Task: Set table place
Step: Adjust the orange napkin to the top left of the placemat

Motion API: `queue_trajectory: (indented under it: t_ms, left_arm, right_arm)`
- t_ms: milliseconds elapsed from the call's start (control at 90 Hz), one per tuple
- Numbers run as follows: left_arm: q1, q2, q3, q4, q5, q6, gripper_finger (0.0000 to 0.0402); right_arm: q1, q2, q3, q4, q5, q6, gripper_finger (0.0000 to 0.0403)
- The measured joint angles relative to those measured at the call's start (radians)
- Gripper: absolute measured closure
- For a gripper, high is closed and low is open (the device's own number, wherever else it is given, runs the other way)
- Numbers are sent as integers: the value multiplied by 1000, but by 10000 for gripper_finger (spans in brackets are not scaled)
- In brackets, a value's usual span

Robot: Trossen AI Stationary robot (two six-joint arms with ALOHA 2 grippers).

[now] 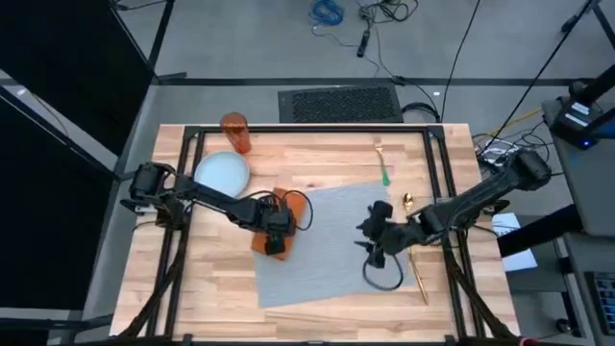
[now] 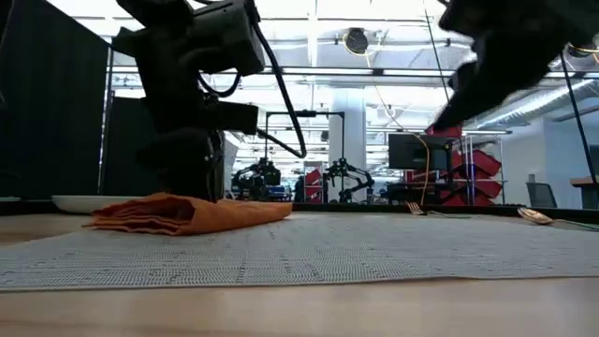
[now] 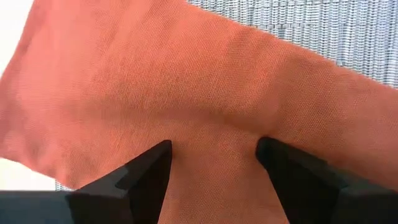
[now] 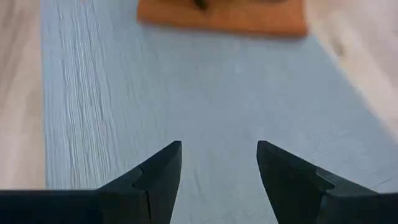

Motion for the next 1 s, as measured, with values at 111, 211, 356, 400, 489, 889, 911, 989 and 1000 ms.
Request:
queue_trajectory:
  t_ms: [111, 211, 356, 400, 489, 889, 911, 989, 1000]
  left_arm:
    - [-1, 0, -1, -19, 3, 2, 160]
    - [-1, 0, -1, -19, 3, 5, 159]
    - [-1, 0, -2, -18, 3, 9, 159]
    - [-1, 0, -2, -17, 2, 14, 159]
    - [-1, 1, -2, -16, 2, 16, 159]
    - [2, 2, 9, -30, -4, -3, 159]
    - [2, 3, 10, -31, -4, -3, 159]
    - [2, 3, 22, -47, -5, -10, 159]
    - [2, 3, 24, -49, -5, -10, 159]
  right_arm:
    - [26, 32, 0, -45, 8, 43, 209]
    - [41, 32, 0, -105, 9, 98, 209]
    - [72, 32, -29, -74, 3, 155, 209]
    - [82, 32, -51, -24, -2, 167, 209]
    - [96, 32, -93, 84, -18, 190, 209]
    - [108, 32, -278, 534, -196, 209, 209]
    - [108, 32, -283, 536, -199, 206, 209]
    - [106, 32, -298, 539, -211, 203, 209]
    - [105, 32, -300, 541, -213, 200, 209]
